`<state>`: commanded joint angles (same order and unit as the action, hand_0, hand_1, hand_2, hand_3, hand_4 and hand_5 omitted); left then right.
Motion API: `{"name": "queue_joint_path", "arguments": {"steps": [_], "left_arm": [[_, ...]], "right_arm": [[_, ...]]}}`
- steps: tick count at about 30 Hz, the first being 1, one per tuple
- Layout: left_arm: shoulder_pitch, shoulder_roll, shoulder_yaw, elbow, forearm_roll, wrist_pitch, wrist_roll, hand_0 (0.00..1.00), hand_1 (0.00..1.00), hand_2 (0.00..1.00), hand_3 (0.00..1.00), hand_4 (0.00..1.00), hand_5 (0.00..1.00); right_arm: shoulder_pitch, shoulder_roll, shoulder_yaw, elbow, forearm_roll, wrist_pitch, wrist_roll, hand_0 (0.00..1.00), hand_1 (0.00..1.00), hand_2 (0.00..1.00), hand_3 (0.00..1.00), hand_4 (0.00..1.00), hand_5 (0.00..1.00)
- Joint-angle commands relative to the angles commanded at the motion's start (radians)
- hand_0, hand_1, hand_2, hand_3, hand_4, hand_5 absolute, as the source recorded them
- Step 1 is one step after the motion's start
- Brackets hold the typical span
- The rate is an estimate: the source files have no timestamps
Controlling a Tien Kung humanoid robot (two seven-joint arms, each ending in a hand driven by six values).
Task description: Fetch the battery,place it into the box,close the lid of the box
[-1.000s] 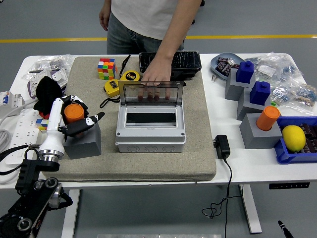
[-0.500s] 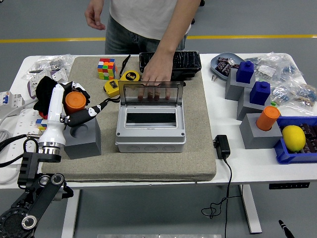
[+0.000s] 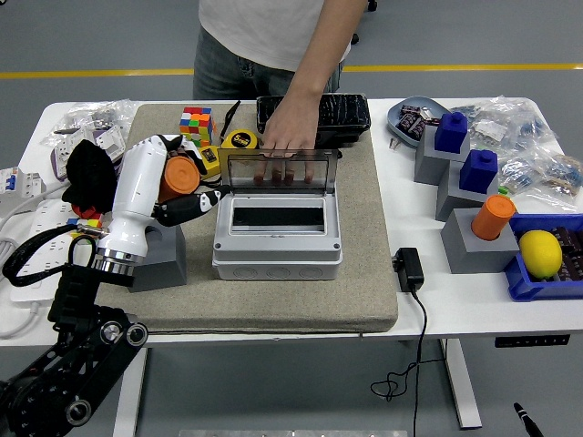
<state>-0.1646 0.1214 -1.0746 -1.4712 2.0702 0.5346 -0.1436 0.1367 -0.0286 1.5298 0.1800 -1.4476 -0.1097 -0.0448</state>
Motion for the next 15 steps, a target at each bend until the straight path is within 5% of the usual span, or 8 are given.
{"name": "queue_joint_path", "arguments": {"steps": [15], "left_arm": [[-0.076, -0.036, 0.236, 0.069, -0.053, 0.013, 0.001, 0.050, 0.002, 0.006, 0.002, 0.855, 0.002]], "right_arm": [[-0.001, -0.003, 0.002, 0.000, -0.005, 0.005, 0.004, 0.882, 0.854, 0.792, 0.798, 0.998, 0.998]]}}
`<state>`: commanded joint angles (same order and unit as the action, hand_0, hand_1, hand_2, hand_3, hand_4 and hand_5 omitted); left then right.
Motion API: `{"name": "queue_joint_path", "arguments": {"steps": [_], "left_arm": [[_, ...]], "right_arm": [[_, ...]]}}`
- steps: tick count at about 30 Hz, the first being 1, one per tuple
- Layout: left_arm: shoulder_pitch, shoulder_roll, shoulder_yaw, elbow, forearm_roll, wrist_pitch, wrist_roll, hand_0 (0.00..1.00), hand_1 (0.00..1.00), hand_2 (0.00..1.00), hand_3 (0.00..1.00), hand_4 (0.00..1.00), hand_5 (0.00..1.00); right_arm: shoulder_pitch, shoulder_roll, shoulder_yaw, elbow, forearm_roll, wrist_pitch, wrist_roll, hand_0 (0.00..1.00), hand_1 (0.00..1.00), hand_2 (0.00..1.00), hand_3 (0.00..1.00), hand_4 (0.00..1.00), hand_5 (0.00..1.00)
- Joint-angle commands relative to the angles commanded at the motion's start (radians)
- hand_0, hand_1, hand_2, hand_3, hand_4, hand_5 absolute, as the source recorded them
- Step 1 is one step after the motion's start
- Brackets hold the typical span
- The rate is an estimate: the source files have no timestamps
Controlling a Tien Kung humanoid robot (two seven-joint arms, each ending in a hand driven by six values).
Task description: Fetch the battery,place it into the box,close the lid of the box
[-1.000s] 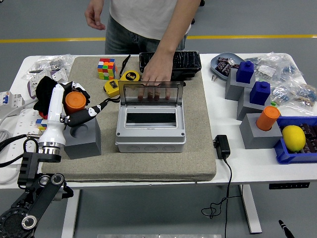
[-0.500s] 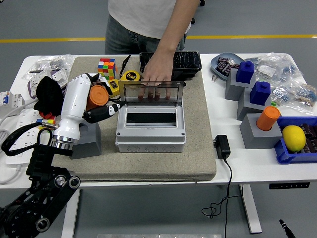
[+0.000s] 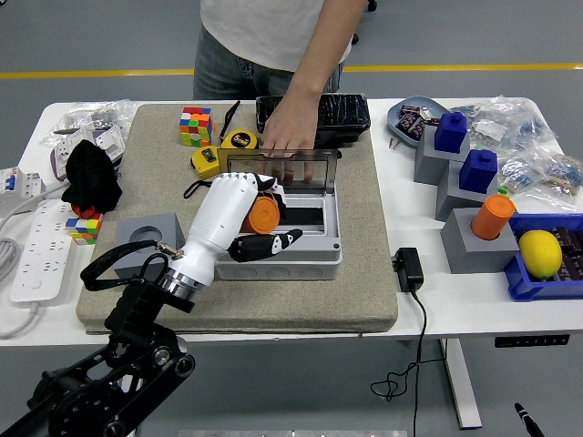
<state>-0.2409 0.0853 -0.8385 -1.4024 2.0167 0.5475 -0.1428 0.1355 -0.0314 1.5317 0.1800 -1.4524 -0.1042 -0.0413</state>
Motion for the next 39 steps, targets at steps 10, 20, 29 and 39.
{"name": "queue_joint_path", "arguments": {"steps": [10, 20, 29, 39], "left_arm": [[-0.094, -0.070, 0.047, 0.170, -0.068, 0.018, -0.023, 0.051, 0.002, 0.006, 0.002, 0.856, 0.002], [-0.130, -0.085, 0.009, 0.290, -0.103, 0.049, -0.023, 0.051, 0.002, 0.006, 0.002, 0.860, 0.005], [-0.139, -0.085, 0.001, 0.303, -0.111, 0.052, -0.027, 0.051, 0.002, 0.006, 0.002, 0.870, 0.014], [-0.144, -0.085, 0.039, 0.282, -0.121, 0.055, -0.030, 0.057, 0.002, 0.007, 0.002, 0.874, 0.027]], "right_arm": [[0.003, 0.001, -0.008, 0.000, 0.000, 0.001, -0.002, 0.883, 0.854, 0.792, 0.798, 0.998, 0.998], [0.006, 0.001, -0.009, 0.000, -0.002, 0.001, -0.003, 0.884, 0.854, 0.792, 0.798, 0.998, 0.998], [0.007, 0.001, -0.010, 0.000, -0.002, 0.001, -0.003, 0.883, 0.854, 0.793, 0.798, 0.998, 0.998], [0.007, -0.001, -0.011, 0.000, -0.002, 0.001, -0.004, 0.882, 0.854, 0.793, 0.799, 0.998, 0.998]]}}
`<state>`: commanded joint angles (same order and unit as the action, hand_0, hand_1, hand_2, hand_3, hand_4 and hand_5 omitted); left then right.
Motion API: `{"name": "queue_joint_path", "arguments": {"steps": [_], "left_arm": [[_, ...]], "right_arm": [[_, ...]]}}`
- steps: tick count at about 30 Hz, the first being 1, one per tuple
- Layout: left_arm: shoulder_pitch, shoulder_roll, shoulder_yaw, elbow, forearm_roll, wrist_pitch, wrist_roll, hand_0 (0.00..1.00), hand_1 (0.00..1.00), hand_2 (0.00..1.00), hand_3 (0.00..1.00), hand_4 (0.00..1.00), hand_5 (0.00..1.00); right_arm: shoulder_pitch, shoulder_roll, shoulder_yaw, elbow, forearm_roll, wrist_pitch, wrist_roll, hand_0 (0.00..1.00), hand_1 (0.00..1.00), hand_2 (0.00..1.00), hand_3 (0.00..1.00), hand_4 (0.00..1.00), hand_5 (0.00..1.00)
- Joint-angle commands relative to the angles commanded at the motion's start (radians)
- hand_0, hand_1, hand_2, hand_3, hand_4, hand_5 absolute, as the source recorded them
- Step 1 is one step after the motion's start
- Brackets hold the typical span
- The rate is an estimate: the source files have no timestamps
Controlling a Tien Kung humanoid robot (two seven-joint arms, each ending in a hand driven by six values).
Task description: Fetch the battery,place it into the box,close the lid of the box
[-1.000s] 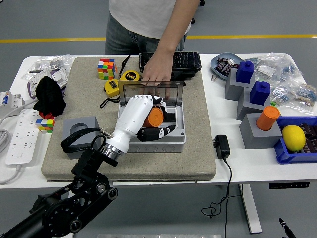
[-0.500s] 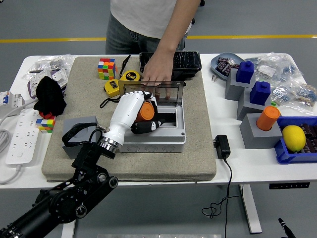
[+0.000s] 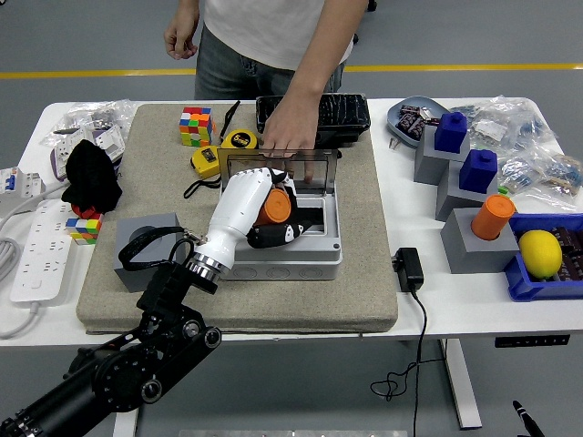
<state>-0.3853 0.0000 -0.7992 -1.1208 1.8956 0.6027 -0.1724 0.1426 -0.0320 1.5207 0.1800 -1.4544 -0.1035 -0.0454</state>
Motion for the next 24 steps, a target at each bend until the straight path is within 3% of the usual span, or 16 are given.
{"name": "queue_joint_path", "arguments": {"steps": [8, 9, 14, 15, 20, 21, 24], "left_arm": [[-0.006, 0.000, 0.011, 0.014, -0.002, -0.003, 0.003, 0.060, 0.002, 0.009, 0.002, 0.879, 0.042], [-0.006, 0.000, 0.011, 0.014, -0.003, -0.006, 0.003, 0.131, 0.036, 0.080, 0.061, 0.975, 0.203], [-0.005, 0.000, 0.008, 0.015, -0.018, -0.037, -0.011, 0.131, 0.036, 0.080, 0.061, 0.975, 0.203], [-0.005, 0.000, 0.006, 0.015, -0.020, -0.041, -0.014, 0.198, 0.310, 0.278, 0.307, 0.998, 0.313], [-0.006, 0.000, 0.000, 0.015, -0.027, -0.067, -0.018, 0.198, 0.310, 0.278, 0.307, 0.998, 0.313], [-0.006, 0.000, -0.001, 0.016, -0.027, -0.071, -0.018, 0.363, 0.591, 0.519, 0.503, 0.998, 0.348], [-0.006, 0.000, -0.003, 0.018, -0.027, -0.076, -0.019, 0.363, 0.591, 0.519, 0.503, 0.998, 0.348]], "right_arm": [[0.001, -0.001, -0.001, 0.000, 0.001, 0.000, 0.000, 0.882, 0.854, 0.793, 0.799, 0.998, 0.998], [0.001, -0.001, -0.001, 0.000, 0.000, 0.000, -0.001, 0.884, 0.853, 0.793, 0.799, 0.998, 0.998], [0.000, -0.002, -0.001, 0.000, 0.000, 0.000, -0.001, 0.884, 0.853, 0.793, 0.799, 0.998, 0.998], [0.000, -0.002, -0.001, 0.000, -0.001, 0.000, -0.001, 0.882, 0.854, 0.792, 0.799, 0.998, 0.998], [0.000, -0.002, -0.002, 0.000, 0.000, 0.000, -0.001, 0.882, 0.854, 0.792, 0.799, 0.998, 0.998], [0.000, -0.002, -0.002, 0.000, 0.000, 0.000, -0.001, 0.882, 0.854, 0.792, 0.799, 0.998, 0.998], [0.000, -0.002, -0.003, 0.000, 0.001, 0.000, -0.001, 0.882, 0.854, 0.792, 0.799, 0.998, 0.998]]}}
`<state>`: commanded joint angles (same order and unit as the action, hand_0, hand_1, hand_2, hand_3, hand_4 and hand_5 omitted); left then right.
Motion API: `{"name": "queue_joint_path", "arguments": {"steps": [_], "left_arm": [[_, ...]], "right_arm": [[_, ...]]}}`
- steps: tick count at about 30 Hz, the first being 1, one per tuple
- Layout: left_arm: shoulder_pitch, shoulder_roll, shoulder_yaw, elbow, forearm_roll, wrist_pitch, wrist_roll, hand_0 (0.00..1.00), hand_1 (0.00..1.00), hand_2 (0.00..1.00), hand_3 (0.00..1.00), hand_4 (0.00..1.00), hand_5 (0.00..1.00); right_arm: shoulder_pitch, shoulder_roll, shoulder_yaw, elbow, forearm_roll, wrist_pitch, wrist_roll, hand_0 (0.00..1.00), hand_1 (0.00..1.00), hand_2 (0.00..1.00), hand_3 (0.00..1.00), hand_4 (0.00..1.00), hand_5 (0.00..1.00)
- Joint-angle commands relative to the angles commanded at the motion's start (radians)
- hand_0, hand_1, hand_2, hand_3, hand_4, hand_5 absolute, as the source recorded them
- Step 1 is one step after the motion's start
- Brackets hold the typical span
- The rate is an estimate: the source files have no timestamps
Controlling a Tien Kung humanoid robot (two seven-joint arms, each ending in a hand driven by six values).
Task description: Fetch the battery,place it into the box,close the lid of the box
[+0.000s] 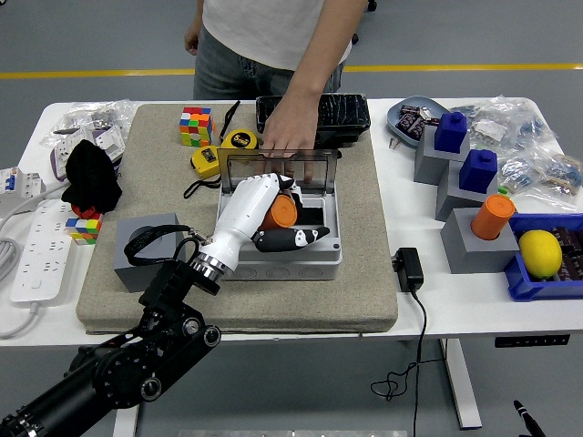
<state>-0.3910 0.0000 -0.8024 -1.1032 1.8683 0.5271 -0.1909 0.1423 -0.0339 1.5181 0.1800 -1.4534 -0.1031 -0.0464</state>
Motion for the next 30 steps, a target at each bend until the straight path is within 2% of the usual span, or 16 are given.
{"name": "queue_joint_path", "arguments": {"steps": [3, 4, 13, 15, 16, 20, 22, 26, 30], "left_arm": [[-0.001, 0.000, -0.003, 0.001, 0.003, -0.006, 0.003, 0.363, 0.591, 0.519, 0.503, 0.998, 0.348], [-0.001, 0.000, -0.003, 0.000, 0.004, -0.006, 0.004, 0.508, 0.696, 0.614, 0.576, 0.998, 0.376], [-0.001, 0.000, -0.004, -0.016, 0.014, -0.002, 0.004, 0.538, 0.704, 0.639, 0.582, 0.998, 0.394], [0.000, 0.000, -0.005, -0.036, 0.021, -0.003, 0.011, 0.538, 0.704, 0.639, 0.582, 0.998, 0.394], [-0.001, 0.000, -0.005, -0.053, 0.029, 0.000, 0.014, 0.467, 0.641, 0.589, 0.576, 0.998, 0.405], [-0.002, 0.000, -0.006, -0.102, 0.043, 0.014, 0.018, 0.467, 0.641, 0.589, 0.576, 0.998, 0.405], [-0.003, 0.000, -0.005, -0.134, 0.050, 0.020, 0.020, 0.440, 0.606, 0.553, 0.557, 0.998, 0.425], [-0.008, 0.000, -0.007, -0.209, 0.063, 0.042, 0.014, 0.440, 0.606, 0.553, 0.557, 0.998, 0.425], [-0.017, 0.000, -0.018, -0.246, 0.088, 0.069, 0.013, 0.441, 0.603, 0.560, 0.557, 0.998, 0.433]], "right_arm": [[0.000, -0.001, 0.001, 0.000, -0.001, 0.000, 0.000, 0.882, 0.854, 0.792, 0.799, 0.998, 0.998], [0.000, -0.001, 0.001, 0.000, 0.000, 0.000, 0.000, 0.882, 0.854, 0.792, 0.800, 0.998, 0.998], [0.001, -0.001, -0.001, 0.000, 0.003, 0.000, 0.001, 0.881, 0.853, 0.792, 0.800, 0.998, 0.998], [0.001, -0.001, 0.000, 0.000, 0.003, 0.000, 0.000, 0.881, 0.853, 0.792, 0.800, 0.998, 0.998], [0.000, -0.001, 0.001, 0.000, 0.002, -0.001, 0.000, 0.882, 0.852, 0.792, 0.800, 0.998, 0.998], [0.001, -0.001, 0.003, 0.000, 0.001, -0.001, 0.000, 0.882, 0.852, 0.792, 0.800, 0.998, 0.998], [0.002, -0.001, 0.001, 0.000, 0.004, -0.001, 0.000, 0.881, 0.853, 0.792, 0.800, 0.998, 0.998], [0.003, 0.000, 0.000, 0.000, 0.007, -0.001, 0.001, 0.881, 0.853, 0.792, 0.800, 0.998, 0.998], [0.002, 0.001, 0.000, 0.000, 0.006, 0.000, 0.001, 0.881, 0.853, 0.792, 0.800, 0.998, 0.998]]}}
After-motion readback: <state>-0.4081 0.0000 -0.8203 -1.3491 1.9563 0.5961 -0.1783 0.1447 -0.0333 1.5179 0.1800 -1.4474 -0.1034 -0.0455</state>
